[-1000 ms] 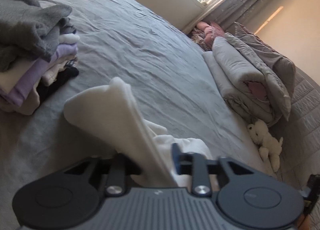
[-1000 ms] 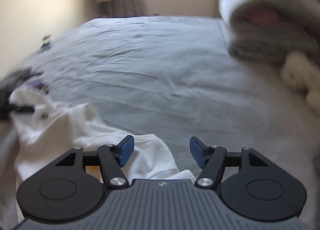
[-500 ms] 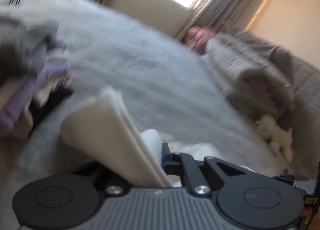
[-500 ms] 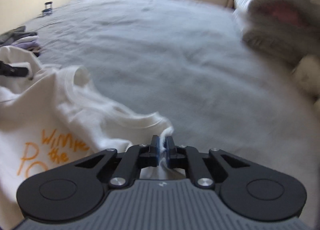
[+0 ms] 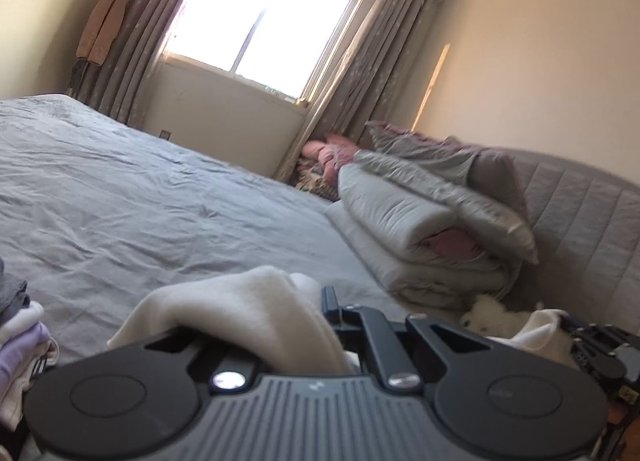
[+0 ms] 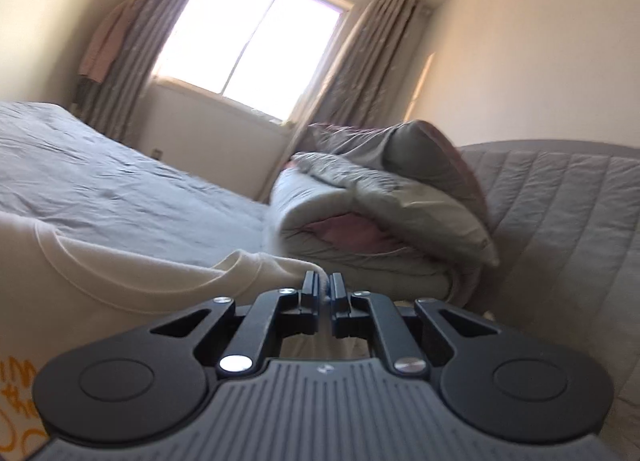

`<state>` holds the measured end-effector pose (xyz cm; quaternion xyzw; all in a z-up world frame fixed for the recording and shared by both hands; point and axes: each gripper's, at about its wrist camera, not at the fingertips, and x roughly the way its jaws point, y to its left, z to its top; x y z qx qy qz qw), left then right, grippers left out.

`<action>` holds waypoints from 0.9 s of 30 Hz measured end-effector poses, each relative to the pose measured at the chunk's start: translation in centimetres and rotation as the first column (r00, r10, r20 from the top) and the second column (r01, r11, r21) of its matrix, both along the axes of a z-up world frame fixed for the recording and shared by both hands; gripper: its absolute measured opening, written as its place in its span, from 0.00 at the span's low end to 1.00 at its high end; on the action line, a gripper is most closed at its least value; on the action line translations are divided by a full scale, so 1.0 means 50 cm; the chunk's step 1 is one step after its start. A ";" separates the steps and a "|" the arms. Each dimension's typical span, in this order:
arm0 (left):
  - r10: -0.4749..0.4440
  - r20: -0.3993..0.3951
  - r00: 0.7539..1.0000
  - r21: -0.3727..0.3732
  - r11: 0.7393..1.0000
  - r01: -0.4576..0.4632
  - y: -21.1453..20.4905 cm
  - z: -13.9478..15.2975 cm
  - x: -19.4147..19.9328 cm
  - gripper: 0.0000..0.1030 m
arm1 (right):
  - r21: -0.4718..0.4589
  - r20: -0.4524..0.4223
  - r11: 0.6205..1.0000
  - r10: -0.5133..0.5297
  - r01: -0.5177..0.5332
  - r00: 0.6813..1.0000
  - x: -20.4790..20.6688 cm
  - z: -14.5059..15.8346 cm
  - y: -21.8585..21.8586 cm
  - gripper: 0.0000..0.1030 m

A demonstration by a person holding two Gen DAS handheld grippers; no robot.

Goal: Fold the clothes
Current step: 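Lift the shirt with both grippers and lay it flat on the bed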

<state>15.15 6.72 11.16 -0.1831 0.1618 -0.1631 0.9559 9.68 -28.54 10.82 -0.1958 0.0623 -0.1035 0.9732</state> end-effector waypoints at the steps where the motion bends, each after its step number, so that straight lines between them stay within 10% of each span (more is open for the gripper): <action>1: 0.006 -0.009 1.000 -0.009 1.000 -0.006 0.001 -0.006 0.010 0.03 | -0.001 0.009 1.000 -0.015 0.015 1.000 0.006 -0.010 -0.004 0.06; 4: 0.025 -0.100 0.995 -0.030 0.999 -0.028 -0.002 -0.041 0.038 0.05 | -0.026 0.002 0.997 -0.066 0.066 0.998 0.021 -0.038 -0.007 0.06; 10: 0.032 -0.397 0.917 -0.064 0.996 -0.063 0.022 -0.141 0.040 0.22 | 0.017 -0.440 1.000 -0.011 0.020 0.898 0.073 -0.154 -0.030 0.08; 12: 0.046 -0.409 0.911 -0.112 0.989 -0.101 0.050 -0.141 0.008 0.56 | 0.047 -0.416 0.998 -0.019 0.042 0.909 0.057 -0.131 -0.040 0.11; 14: 0.053 -0.427 0.903 -0.158 0.979 -0.132 0.075 -0.138 -0.024 0.58 | 0.092 -0.352 0.995 -0.013 0.049 0.936 0.028 -0.086 -0.046 0.46; 16: 0.054 -0.460 0.886 -0.185 0.970 -0.155 0.088 -0.130 -0.060 0.59 | 0.152 -0.307 0.987 0.002 0.047 0.952 -0.001 -0.047 -0.053 0.57; 21: 0.048 -0.553 0.832 -0.198 0.962 -0.188 0.078 -0.122 -0.157 0.60 | 0.282 -0.365 0.959 0.106 0.002 0.925 -0.072 -0.029 -0.058 0.57; 27: -0.048 -0.567 0.822 -0.203 0.976 -0.083 0.004 -0.142 -0.309 0.60 | 0.376 -0.463 0.924 0.249 -0.066 0.851 -0.177 -0.051 -0.035 0.57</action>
